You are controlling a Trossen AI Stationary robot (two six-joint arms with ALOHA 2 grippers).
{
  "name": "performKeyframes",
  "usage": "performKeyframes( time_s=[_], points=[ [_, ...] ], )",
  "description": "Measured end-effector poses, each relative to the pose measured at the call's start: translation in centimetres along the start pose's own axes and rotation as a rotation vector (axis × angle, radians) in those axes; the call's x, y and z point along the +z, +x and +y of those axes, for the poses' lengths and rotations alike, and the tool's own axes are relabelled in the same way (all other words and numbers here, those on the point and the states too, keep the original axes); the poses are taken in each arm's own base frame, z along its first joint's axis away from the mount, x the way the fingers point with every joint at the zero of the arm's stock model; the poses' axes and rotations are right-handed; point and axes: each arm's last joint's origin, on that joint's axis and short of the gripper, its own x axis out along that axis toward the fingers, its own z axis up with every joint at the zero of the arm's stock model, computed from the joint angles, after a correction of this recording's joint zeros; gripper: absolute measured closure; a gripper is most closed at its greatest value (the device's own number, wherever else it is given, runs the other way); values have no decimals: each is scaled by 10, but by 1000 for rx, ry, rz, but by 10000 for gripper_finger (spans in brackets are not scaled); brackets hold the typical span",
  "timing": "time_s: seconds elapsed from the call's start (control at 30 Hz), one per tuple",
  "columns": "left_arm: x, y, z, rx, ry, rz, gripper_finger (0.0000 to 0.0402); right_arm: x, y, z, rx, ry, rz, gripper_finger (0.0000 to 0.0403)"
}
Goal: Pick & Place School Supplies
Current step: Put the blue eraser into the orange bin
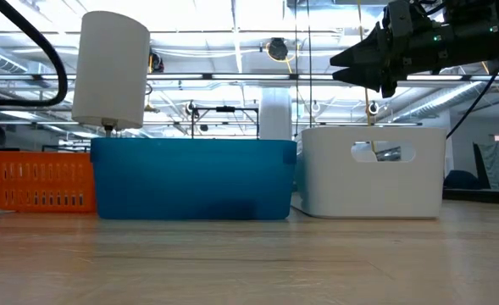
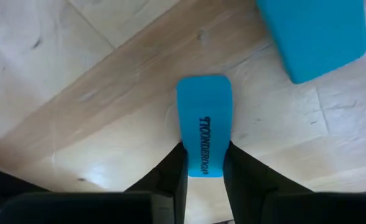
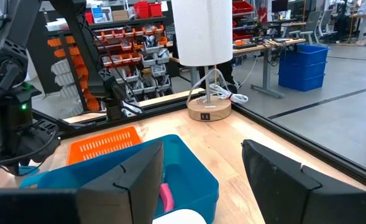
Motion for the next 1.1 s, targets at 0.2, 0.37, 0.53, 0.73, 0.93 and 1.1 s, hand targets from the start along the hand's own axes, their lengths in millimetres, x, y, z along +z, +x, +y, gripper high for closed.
performKeyframes(
  time_s=[0.2,0.37,0.53,0.73,0.93,1.1],
  points=[
    [-3,-13,6,-26,27,-93,318,0,0,0,-1,0,0,193],
    [-10,-33,14,-75,36,-176,318,0,0,0,-1,0,0,193],
    [-17,-52,20,-160,35,-250,318,0,0,0,-2,0,0,193],
    [-25,-72,32,-230,65,-372,318,0,0,0,-3,0,0,193],
    [-21,-91,40,-303,72,-611,318,0,0,0,-3,0,0,193],
    [-10,-102,42,-319,50,-740,318,0,0,0,-3,1,-1,193]
  ],
)
